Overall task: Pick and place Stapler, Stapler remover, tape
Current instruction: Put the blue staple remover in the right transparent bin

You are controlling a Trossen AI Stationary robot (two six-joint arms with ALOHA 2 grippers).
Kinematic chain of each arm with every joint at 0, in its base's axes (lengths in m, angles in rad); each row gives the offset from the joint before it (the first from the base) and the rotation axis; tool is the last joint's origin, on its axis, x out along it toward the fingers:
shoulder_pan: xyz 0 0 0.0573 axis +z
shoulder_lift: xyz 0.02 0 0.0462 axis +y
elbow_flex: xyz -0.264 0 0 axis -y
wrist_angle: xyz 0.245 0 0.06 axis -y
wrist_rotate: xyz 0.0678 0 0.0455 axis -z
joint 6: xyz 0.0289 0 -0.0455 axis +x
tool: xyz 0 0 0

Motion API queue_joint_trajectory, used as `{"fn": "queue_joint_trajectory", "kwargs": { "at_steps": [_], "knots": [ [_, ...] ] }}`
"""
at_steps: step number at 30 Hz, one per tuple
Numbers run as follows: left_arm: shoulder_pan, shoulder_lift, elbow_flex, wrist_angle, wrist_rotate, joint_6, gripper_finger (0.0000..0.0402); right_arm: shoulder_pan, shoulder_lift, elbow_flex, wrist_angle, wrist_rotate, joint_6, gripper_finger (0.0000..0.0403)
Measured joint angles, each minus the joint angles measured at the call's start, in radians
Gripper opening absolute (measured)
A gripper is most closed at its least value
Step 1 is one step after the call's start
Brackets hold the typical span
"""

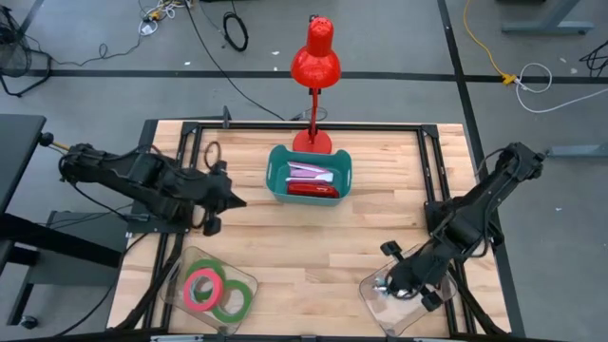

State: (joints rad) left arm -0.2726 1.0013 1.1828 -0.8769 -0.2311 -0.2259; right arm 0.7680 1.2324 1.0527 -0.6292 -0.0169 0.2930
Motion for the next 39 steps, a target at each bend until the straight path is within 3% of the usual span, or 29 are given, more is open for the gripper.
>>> {"fn": "queue_joint_trajectory", "kwargs": {
  "at_steps": [8,16,25,30,39],
  "knots": [
    [0.0,-0.189,-0.198,0.186,-0.011,-0.044,0.0001,0.074,0.09,0.0,-0.004,-0.001,0.025,0.0],
    [0.009,-0.332,-0.384,0.381,-0.007,0.006,0.0001,0.128,0.178,0.0,-0.054,-0.047,0.038,0.0],
    [0.071,-0.445,-0.522,0.418,-0.007,0.03,0.0,0.145,0.257,0.0,-0.064,-0.08,0.021,0.0],
    [0.105,-0.511,-0.623,0.525,0.012,0.042,0.0,0.145,0.283,0.0,-0.06,-0.078,0.008,0.0],
    [0.143,-0.553,-0.728,0.582,0.046,0.027,0.0,0.145,0.369,0.0,-0.023,-0.077,-0.132,0.0]
  ]
}}
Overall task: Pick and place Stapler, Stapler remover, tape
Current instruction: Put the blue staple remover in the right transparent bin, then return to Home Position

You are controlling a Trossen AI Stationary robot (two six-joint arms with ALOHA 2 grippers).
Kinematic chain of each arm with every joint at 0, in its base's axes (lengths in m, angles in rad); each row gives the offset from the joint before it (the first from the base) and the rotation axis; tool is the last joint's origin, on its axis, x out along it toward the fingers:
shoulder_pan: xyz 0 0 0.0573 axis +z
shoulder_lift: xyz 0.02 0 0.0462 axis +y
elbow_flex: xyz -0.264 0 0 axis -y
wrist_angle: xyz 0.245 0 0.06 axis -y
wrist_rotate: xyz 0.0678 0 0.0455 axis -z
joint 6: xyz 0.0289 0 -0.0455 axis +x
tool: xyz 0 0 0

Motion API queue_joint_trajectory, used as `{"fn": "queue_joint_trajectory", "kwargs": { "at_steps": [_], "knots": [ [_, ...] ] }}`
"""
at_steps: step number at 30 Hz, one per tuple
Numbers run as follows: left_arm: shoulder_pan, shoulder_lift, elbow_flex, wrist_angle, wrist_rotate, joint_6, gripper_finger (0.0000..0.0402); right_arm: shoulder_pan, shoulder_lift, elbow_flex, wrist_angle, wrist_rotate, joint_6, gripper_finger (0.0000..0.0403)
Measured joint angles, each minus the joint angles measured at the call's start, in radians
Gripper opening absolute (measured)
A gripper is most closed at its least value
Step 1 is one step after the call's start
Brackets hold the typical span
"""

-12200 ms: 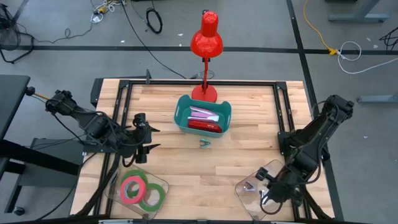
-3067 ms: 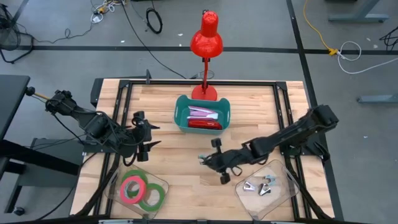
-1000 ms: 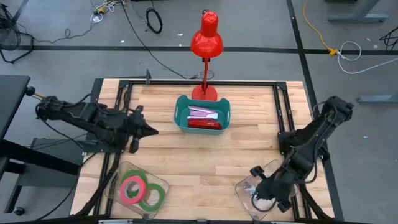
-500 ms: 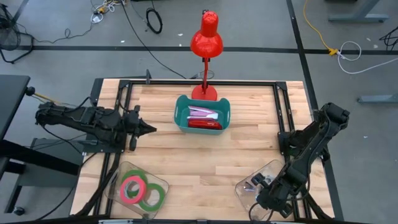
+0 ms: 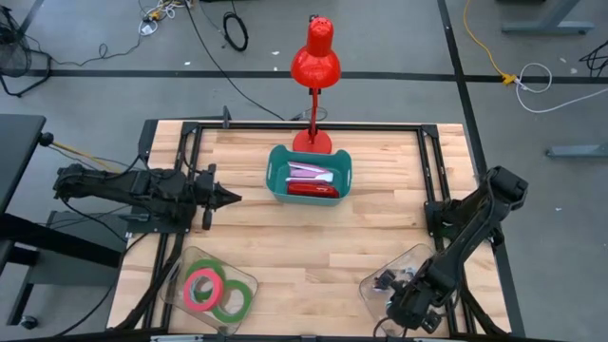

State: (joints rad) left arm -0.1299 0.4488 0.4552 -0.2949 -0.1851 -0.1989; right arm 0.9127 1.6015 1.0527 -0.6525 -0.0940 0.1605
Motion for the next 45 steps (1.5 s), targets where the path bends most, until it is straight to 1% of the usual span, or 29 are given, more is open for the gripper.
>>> {"fn": "queue_joint_trajectory", "kwargs": {
  "at_steps": [3,10,13,15,18,23,26,30,36,41,45],
  "knots": [
    [0.0,0.0,-0.003,0.001,0.0,0.0,0.0,0.0,0.038,0.0,0.003,0.007,-0.025,0.0],
    [0.0,0.0,-0.003,-0.011,-0.01,0.0,0.0,0.0,0.103,0.0,0.014,0.085,-0.054,0.0],
    [0.0,0.0,-0.003,-0.01,-0.018,0.0,0.0,0.0,0.11,0.0,0.033,0.088,-0.065,0.0001],
    [0.0,0.0,-0.003,-0.01,-0.019,0.0,0.0,0.0,0.11,0.0,0.035,0.089,-0.06,0.0008],
    [0.003,0.0,-0.003,-0.01,-0.02,0.002,0.0,0.0,0.11,0.0,0.034,0.086,-0.014,0.0035],
    [0.032,0.0,-0.004,-0.01,-0.02,0.002,0.0,0.0,0.11,0.0,0.054,0.085,0.061,0.0101],
    [0.053,0.0,-0.004,-0.01,-0.007,0.011,0.0,0.0,0.11,0.0,0.055,0.076,0.07,0.0135],
    [0.078,-0.001,-0.004,-0.01,0.018,0.028,0.0,0.0,0.099,0.0,0.054,0.077,0.108,0.0161],
    [0.088,-0.017,-0.004,-0.012,0.005,0.05,0.0,0.0,0.041,0.0,0.018,0.075,0.184,0.0164],
    [0.088,-0.031,-0.004,-0.014,0.003,0.053,0.0,0.0,-0.06,0.0,-0.05,0.067,0.228,0.0155],
    [0.088,-0.039,-0.004,0.012,0.004,0.063,0.0,-0.004,-0.146,0.0,-0.089,0.119,0.223,0.0145]
  ]
}}
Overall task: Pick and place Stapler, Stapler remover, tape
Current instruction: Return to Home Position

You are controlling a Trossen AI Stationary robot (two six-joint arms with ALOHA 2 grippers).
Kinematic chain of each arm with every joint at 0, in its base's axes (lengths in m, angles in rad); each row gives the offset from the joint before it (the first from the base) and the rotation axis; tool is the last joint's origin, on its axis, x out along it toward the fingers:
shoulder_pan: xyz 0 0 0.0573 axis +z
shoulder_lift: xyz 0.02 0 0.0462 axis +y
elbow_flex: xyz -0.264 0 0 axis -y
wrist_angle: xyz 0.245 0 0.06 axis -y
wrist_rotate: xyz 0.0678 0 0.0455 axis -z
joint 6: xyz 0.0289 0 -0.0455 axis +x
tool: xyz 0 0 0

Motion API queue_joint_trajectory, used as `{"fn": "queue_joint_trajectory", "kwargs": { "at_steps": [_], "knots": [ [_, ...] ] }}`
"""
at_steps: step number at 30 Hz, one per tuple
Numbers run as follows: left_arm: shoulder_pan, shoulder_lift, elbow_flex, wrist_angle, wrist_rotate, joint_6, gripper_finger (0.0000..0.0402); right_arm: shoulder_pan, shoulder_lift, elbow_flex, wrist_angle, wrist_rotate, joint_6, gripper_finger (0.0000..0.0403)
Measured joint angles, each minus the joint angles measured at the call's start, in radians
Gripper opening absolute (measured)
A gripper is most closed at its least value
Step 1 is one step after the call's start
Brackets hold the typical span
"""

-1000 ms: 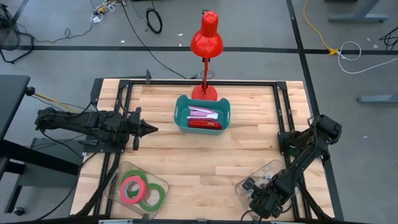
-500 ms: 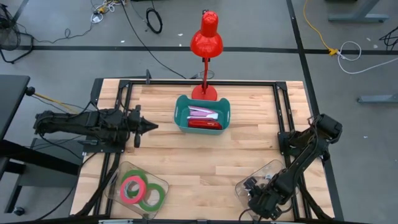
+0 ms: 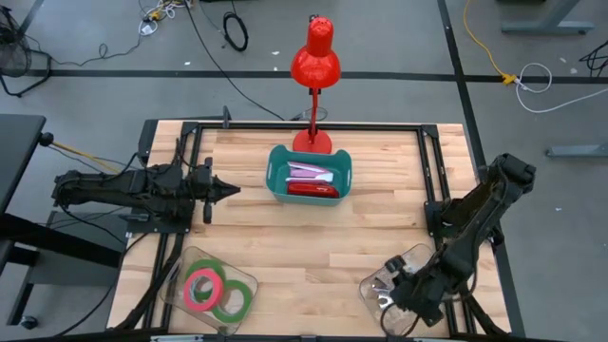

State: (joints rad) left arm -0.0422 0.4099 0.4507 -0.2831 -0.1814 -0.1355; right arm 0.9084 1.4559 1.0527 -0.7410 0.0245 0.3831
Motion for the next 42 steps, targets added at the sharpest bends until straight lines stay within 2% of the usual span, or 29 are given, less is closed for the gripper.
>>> {"fn": "queue_joint_trajectory", "kwargs": {
  "at_steps": [5,11,20,27,32,42],
  "knots": [
    [0.0,0.0,0.0,0.067,0.029,0.034,0.0,-0.024,-0.065,0.0,-0.038,0.091,-0.025,0.0135],
    [0.0,0.0,0.0,0.075,0.037,0.044,0.0,-0.09,-0.071,0.0,-0.03,0.097,-0.075,0.0129],
    [-0.002,0.001,-0.001,0.112,0.047,0.057,0.0,-0.165,-0.071,0.0,0.017,0.16,-0.095,0.0105],
    [0.0,-0.008,-0.15,0.309,0.032,0.01,0.0,-0.198,-0.071,0.0,0.047,0.178,-0.13,0.0087],
    [0.0,-0.024,-0.196,0.308,0.022,-0.003,0.0,-0.21,-0.071,0.0,0.09,0.178,-0.115,0.0077],
    [0.0,-0.191,-0.302,0.319,0.026,-0.037,0.0,-0.214,-0.071,0.0,0.142,0.166,-0.103,0.0065]
  ]
}}
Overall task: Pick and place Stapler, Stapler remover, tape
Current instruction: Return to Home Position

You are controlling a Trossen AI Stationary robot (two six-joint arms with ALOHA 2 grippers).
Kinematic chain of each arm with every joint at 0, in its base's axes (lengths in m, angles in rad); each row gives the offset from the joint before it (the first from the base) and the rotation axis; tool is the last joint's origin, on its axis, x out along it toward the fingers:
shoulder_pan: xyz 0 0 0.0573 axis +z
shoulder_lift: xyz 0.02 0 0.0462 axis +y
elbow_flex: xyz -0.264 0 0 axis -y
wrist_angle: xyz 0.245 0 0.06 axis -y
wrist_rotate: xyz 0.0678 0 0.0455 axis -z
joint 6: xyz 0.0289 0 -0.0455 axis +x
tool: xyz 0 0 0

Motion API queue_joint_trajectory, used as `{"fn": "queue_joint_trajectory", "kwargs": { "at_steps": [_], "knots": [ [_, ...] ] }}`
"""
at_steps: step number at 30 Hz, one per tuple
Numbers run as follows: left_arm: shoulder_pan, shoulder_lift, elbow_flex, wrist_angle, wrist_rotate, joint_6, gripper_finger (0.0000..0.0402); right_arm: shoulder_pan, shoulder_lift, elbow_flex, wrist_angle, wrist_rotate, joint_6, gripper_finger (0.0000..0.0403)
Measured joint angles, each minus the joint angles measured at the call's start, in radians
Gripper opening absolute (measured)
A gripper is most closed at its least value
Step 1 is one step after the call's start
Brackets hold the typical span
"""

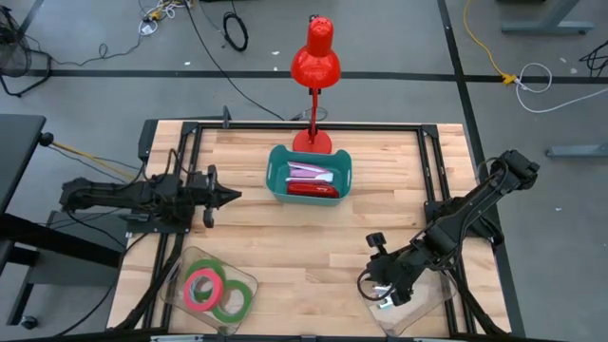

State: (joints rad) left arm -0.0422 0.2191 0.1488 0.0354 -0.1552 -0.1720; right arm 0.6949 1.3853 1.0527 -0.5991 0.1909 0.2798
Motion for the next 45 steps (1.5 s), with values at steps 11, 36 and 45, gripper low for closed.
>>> {"fn": "queue_joint_trajectory", "kwargs": {
  "at_steps": [11,36,45],
  "knots": [
    [0.002,-0.046,-0.01,-0.071,-0.016,0.027,0.0,0.0,0.0,0.0,0.002,0.0,0.0,0.0064],
    [0.024,-0.045,-0.119,0.166,0.02,0.024,0.0,-0.032,0.0,0.0,0.015,-0.035,0.0,0.0064],
    [0.024,-0.045,-0.119,0.051,0.012,0.011,0.0,-0.032,0.0,0.0,0.016,-0.044,0.026,0.0064]
  ]
}}
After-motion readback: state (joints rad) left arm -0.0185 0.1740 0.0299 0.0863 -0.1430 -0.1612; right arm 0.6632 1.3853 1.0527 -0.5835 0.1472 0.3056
